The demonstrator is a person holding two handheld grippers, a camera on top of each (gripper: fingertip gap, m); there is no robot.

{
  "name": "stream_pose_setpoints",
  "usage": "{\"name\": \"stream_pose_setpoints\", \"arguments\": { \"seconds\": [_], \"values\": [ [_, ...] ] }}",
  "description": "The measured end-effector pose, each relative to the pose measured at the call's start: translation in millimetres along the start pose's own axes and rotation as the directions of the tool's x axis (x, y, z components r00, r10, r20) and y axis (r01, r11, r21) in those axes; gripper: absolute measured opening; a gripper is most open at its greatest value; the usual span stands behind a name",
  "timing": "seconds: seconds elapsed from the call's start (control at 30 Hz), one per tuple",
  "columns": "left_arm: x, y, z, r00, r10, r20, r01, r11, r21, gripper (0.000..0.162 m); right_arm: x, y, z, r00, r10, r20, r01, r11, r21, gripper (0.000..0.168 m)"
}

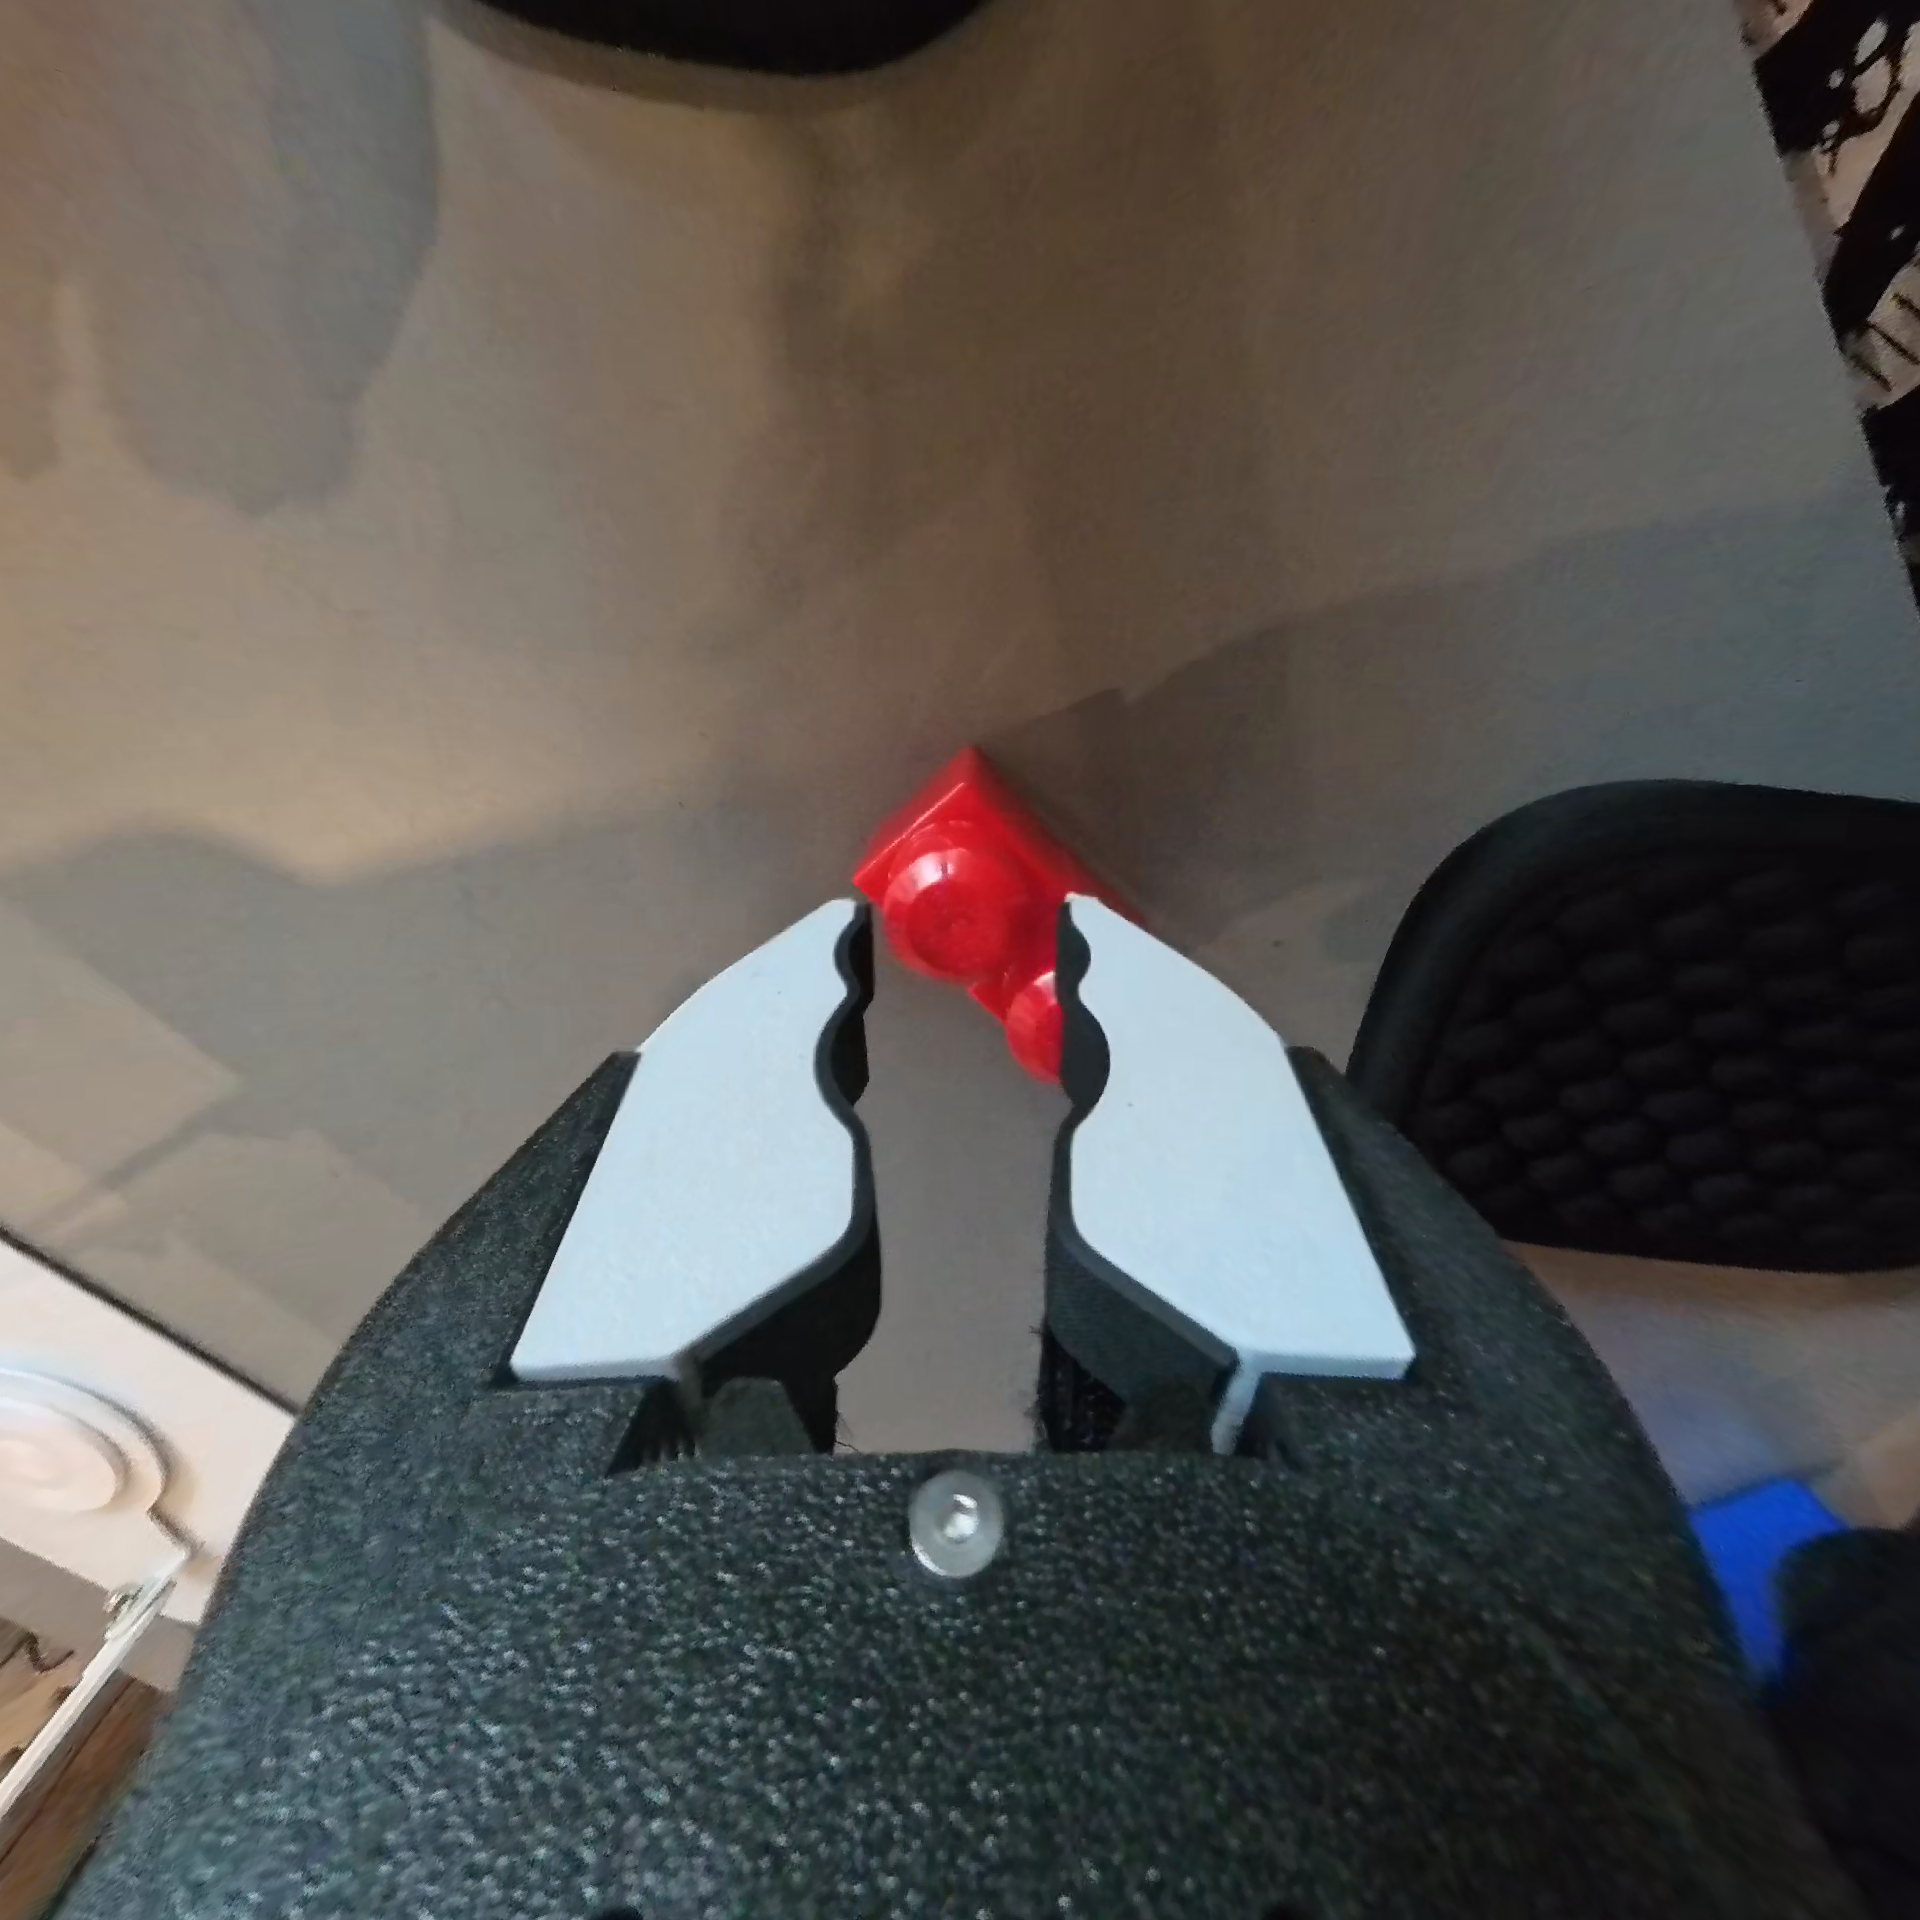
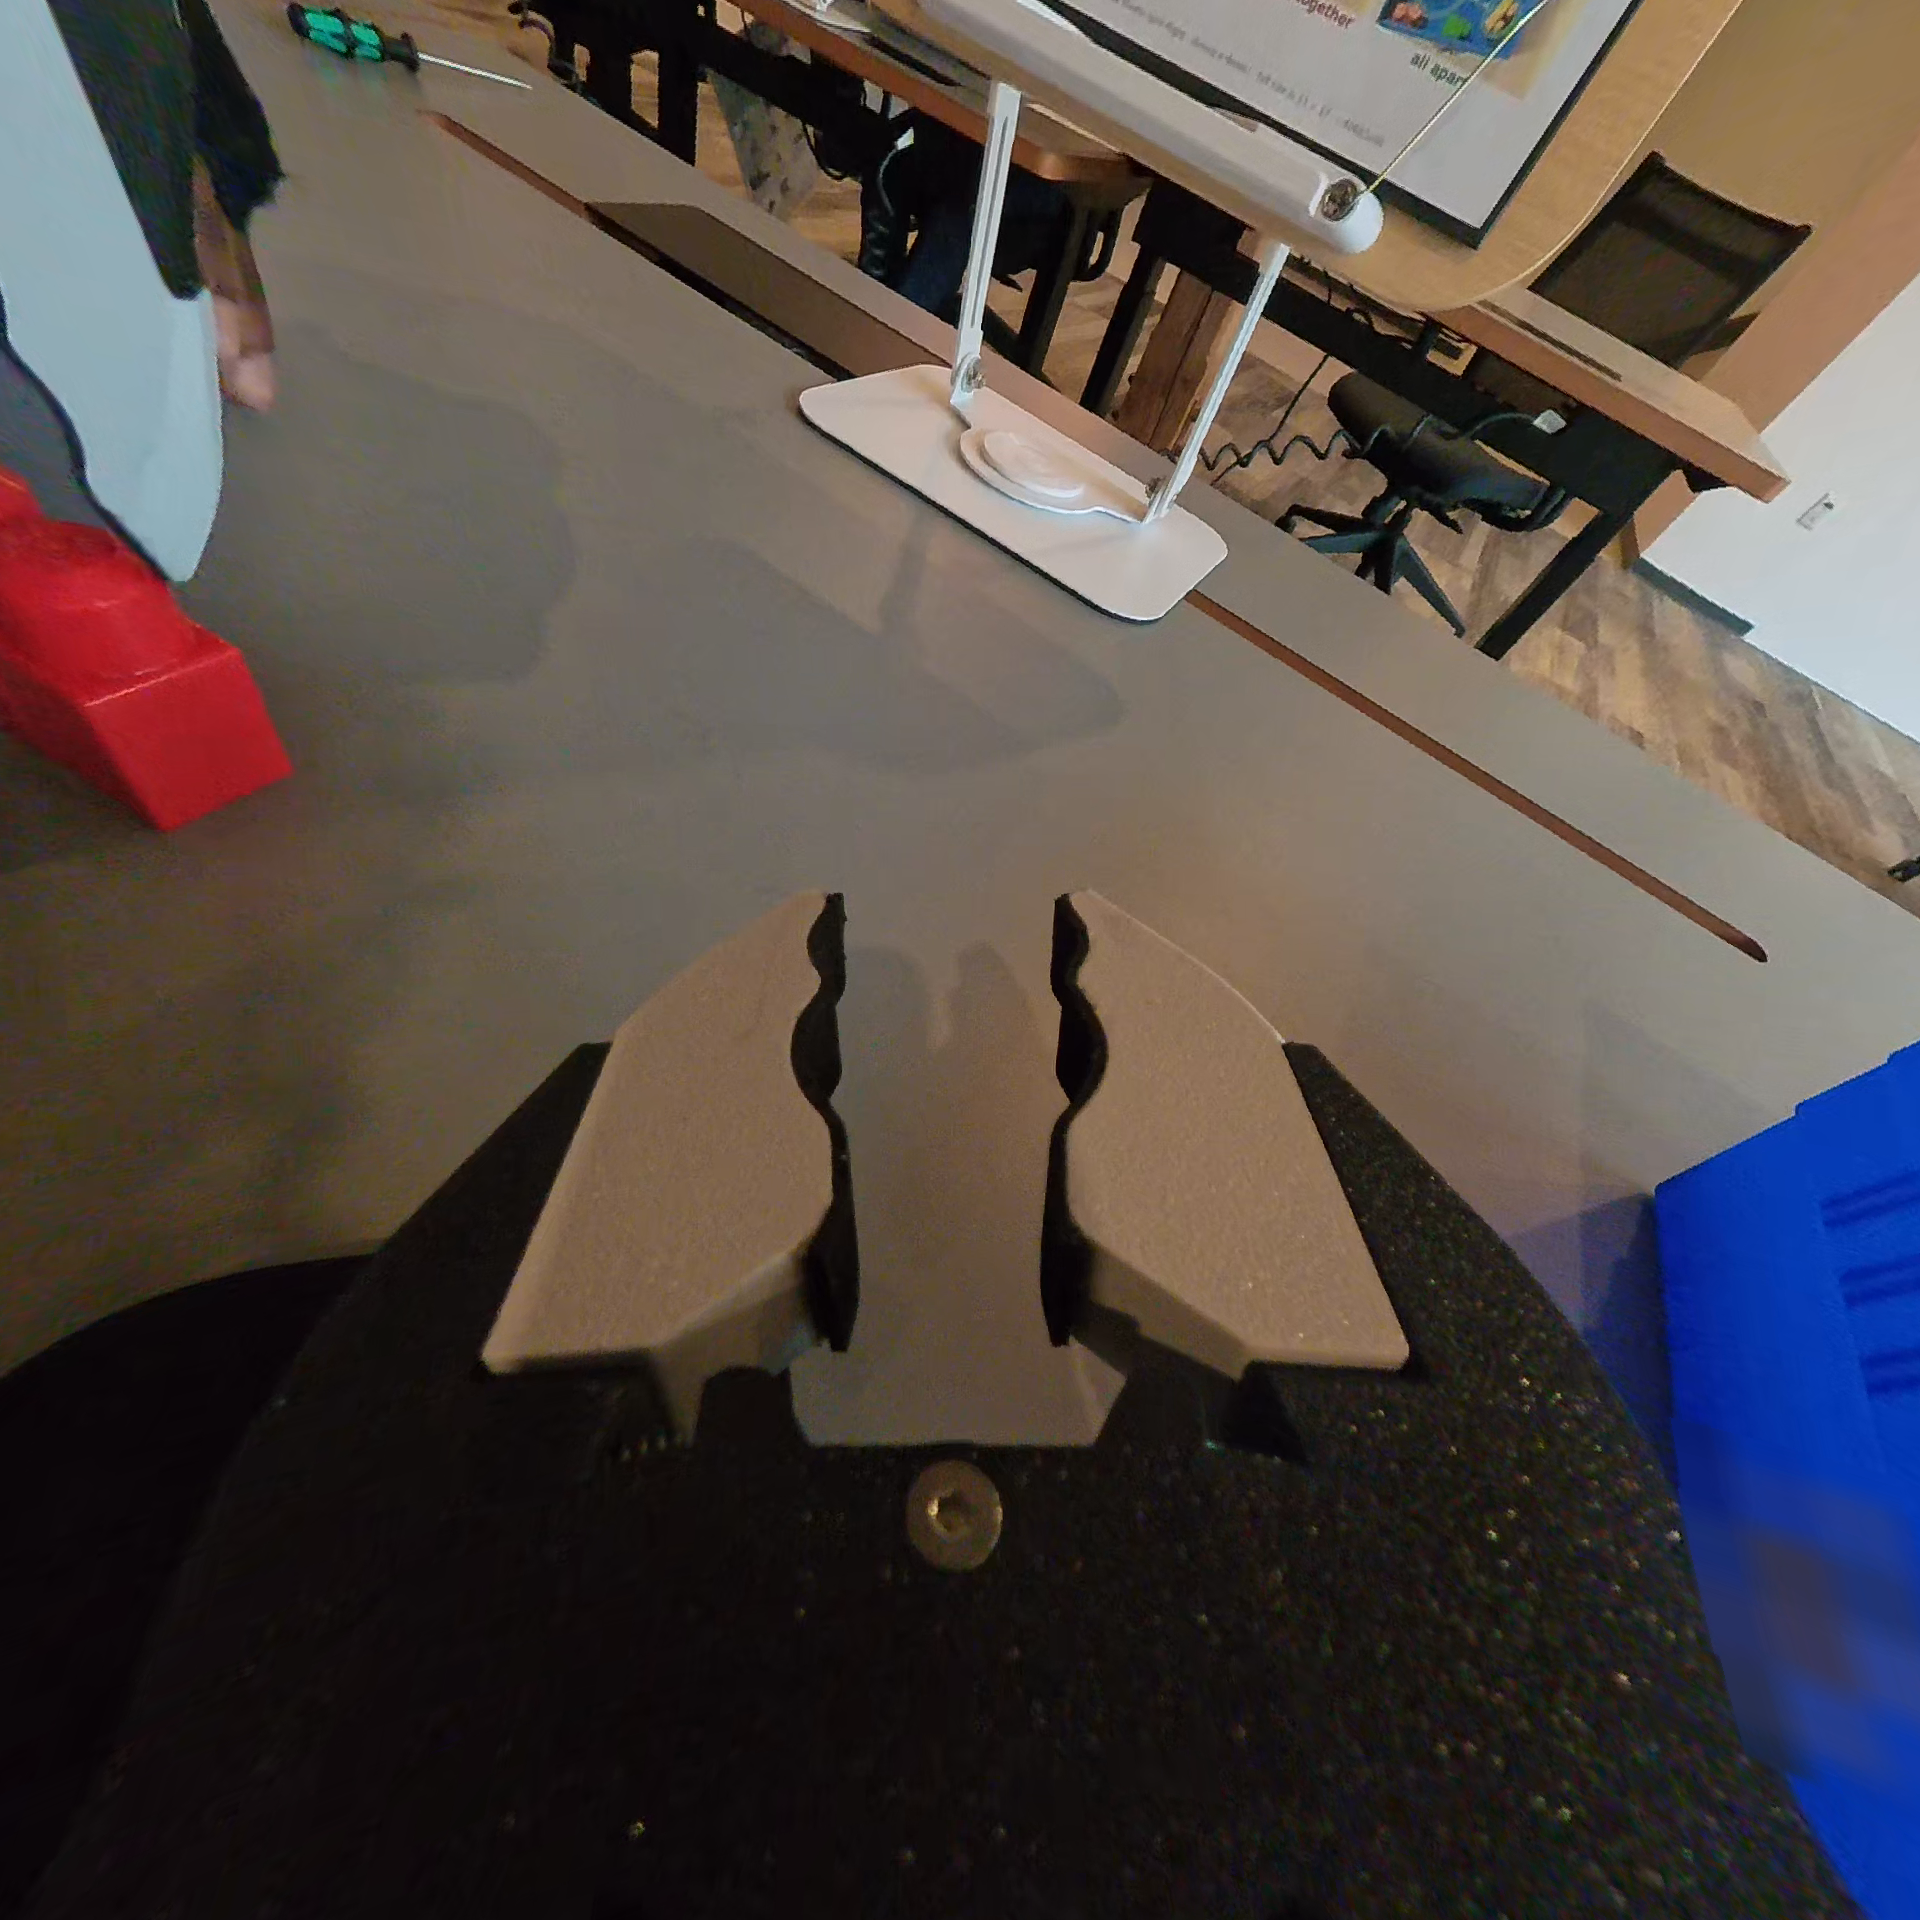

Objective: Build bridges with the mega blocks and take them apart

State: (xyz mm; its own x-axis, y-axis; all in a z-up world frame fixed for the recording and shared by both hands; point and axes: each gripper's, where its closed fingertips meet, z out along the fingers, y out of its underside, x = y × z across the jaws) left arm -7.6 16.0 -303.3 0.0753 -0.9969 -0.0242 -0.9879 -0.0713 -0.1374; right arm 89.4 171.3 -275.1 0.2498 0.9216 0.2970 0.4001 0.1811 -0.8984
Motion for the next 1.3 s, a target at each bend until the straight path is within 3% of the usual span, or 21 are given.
{"name": "stream_pose_setpoints", "arguments": {
  "seconds": [0.1,0.2,0.3,0.4,0.53,0.67,0.87,0.97,1.07,1.3],
  "values": [
    [-3,-2,-7,0.999,-0.029,0.028,0.028,0.999,0.024,0.044,0,1,0,1.000,-0.001,0.000,0.001,1.000,-0.002,0.038],
    [-10,-13,-23,0.989,-0.090,0.116,0.074,0.987,0.140,0.049,0,1,0,1.000,-0.001,-0.001,0.001,1.000,-0.004,0.038],
    [-18,-12,-49,0.945,-0.209,0.251,0.140,0.953,0.268,0.054,1,1,0,1.000,0.007,0.000,-0.007,1.000,-0.002,0.038],
    [-15,11,-79,0.869,-0.371,0.327,0.238,0.894,0.380,0.051,2,1,0,1.000,0.006,-0.001,-0.006,1.000,-0.003,0.038],
    [8,70,-122,0.709,-0.589,0.388,0.379,0.782,0.494,0.050,0,0,0,1.000,-0.001,0.002,0.001,1.000,0.000,0.038],
    [57,149,-153,0.529,-0.720,0.450,0.507,0.693,0.512,0.048,-1,0,0,1.000,-0.005,0.007,0.005,1.000,-0.002,0.038],
    [147,269,-177,0.266,-0.795,0.546,0.698,0.549,0.459,0.045,-3,1,1,1.000,-0.018,0.012,0.018,1.000,-0.009,0.038],
    [186,334,-169,0.147,-0.804,0.577,0.818,0.427,0.386,0.043,-4,1,1,1.000,-0.021,0.012,0.021,1.000,-0.013,0.038],
    [205,377,-151,0.107,-0.803,0.587,0.888,0.343,0.307,0.042,-3,2,2,1.000,-0.022,0.010,0.023,1.000,-0.019,0.038],
    [212,443,-121,0.077,-0.799,0.597,0.960,0.222,0.173,0.039,-3,7,4,1.000,-0.026,0.008,0.026,0.999,-0.044,0.038]
  ]
}}
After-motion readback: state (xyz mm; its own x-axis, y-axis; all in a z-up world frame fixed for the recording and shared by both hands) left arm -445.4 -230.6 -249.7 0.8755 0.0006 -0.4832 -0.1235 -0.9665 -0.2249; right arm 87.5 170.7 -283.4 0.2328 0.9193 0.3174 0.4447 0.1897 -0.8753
